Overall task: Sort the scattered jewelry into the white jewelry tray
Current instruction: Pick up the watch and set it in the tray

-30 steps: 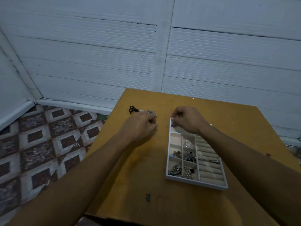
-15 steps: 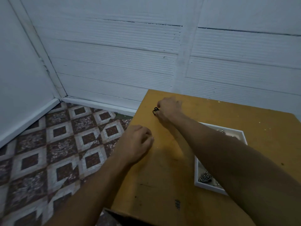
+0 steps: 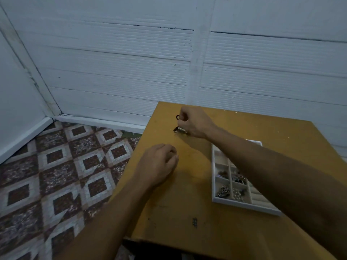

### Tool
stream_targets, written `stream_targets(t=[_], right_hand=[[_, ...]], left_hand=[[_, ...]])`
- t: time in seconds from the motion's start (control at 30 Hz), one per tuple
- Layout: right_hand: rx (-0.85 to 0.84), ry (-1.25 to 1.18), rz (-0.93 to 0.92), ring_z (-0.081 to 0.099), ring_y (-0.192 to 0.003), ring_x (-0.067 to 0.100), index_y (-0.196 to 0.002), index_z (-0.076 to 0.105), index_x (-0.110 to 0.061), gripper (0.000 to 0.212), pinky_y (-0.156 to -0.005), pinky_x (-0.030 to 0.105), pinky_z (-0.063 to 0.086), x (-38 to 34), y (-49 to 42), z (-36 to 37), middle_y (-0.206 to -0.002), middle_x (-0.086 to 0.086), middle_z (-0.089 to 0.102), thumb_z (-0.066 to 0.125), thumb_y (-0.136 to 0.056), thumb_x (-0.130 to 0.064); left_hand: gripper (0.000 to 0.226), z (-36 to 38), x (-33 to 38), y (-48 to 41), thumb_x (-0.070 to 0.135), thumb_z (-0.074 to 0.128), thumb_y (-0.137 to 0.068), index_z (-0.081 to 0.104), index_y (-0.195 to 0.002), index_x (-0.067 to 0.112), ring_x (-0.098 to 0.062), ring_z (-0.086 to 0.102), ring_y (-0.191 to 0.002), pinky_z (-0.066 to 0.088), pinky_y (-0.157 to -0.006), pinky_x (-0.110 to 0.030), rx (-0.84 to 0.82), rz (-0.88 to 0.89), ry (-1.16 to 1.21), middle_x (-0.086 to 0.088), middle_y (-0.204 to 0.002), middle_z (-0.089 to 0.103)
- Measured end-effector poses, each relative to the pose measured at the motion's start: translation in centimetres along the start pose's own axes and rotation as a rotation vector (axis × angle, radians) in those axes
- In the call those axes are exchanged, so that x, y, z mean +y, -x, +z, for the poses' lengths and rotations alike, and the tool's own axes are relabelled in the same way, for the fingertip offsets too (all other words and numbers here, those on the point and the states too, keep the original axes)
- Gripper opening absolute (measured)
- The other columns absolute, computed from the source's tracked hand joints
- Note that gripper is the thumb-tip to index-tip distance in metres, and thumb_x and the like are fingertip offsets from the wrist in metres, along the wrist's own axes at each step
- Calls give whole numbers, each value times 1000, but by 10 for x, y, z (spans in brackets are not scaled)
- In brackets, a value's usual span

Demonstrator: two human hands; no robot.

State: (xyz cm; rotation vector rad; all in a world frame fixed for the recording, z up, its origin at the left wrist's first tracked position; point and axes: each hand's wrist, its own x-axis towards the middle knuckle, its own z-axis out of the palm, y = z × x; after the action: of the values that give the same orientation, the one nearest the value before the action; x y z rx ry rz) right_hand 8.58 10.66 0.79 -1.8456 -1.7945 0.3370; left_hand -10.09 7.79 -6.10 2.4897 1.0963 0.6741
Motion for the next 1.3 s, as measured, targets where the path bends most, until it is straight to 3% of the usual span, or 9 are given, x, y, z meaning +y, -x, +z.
stream_targets(t=[0.13,0.3,0.4,0.53,0.63,0.77,0.87,1.03,1.3], right_hand=[[24,12,16,52,-71,19,-84,56,-11,9,-62,33,43,25,47,-34,-81,5,62,64,-82,-14],[43,14,117,57,-72,18,-82,61,-14,7,-64,27,42,59,99,-51,-77,2,64,68,-81,-13],[88,-47,153,58,-71,16,-80,61,-16,8,-62,21,43,70,116,-52,-77,2,65,67,-80,-10],[101,-158,147,56,-68,11,-90,62,-15,12,-59,11,42,74,129,-52,-77,0,65,66,-82,-7],[78,-165,150,58,-69,11,-100,66,-17,20,-63,18,46,76,134,-51,-78,-1,65,65,-83,-7],[34,-94,167,62,-74,13,-105,71,-19,22,-69,24,47,76,134,-46,-76,-7,65,67,-84,-12],[32,-43,171,62,-81,15,-104,72,-15,20,-74,22,45,74,132,-44,-83,-2,66,68,-85,-11],[-13,188,110,61,-81,17,-96,72,-19,13,-58,23,36,68,135,-39,-89,-1,69,67,-84,-21],[68,347,102,57,-91,22,-88,76,-19,21,-76,34,46,69,139,-37,-89,2,67,66,-85,-37]], left_hand=[[31,24,34,-10,38,51,-96,59,-122,23,-13,50,-108,41,-88,-28,-36,1,50,4,-114,60],[50,52,72,-13,39,43,-100,43,-145,17,-22,31,-141,28,-112,-35,-143,-37,84,-5,-146,46],[52,61,84,-13,41,39,-101,38,-147,16,-25,30,-142,28,-111,-36,-164,-83,93,-10,-151,40],[54,69,85,-12,46,41,-98,45,-142,15,-30,48,-126,43,-101,-40,-132,-122,129,-12,-135,53],[48,71,85,-10,44,45,-97,54,-134,15,-28,49,-123,45,-96,-39,-127,-117,152,-11,-125,58],[33,71,84,-8,38,45,-97,68,-110,19,-23,49,-123,45,-90,-35,-96,-72,161,-4,-101,68],[29,73,83,-7,37,44,-96,65,-90,18,-21,53,-114,45,-88,-34,-74,-70,157,-1,-84,64],[30,74,84,-5,39,40,-96,64,-89,22,-22,51,-119,46,-89,-38,-57,-63,157,1,-88,67],[31,71,86,-5,36,41,-99,65,-102,18,-21,51,-117,43,-88,-33,-96,-51,142,-1,-95,66]])
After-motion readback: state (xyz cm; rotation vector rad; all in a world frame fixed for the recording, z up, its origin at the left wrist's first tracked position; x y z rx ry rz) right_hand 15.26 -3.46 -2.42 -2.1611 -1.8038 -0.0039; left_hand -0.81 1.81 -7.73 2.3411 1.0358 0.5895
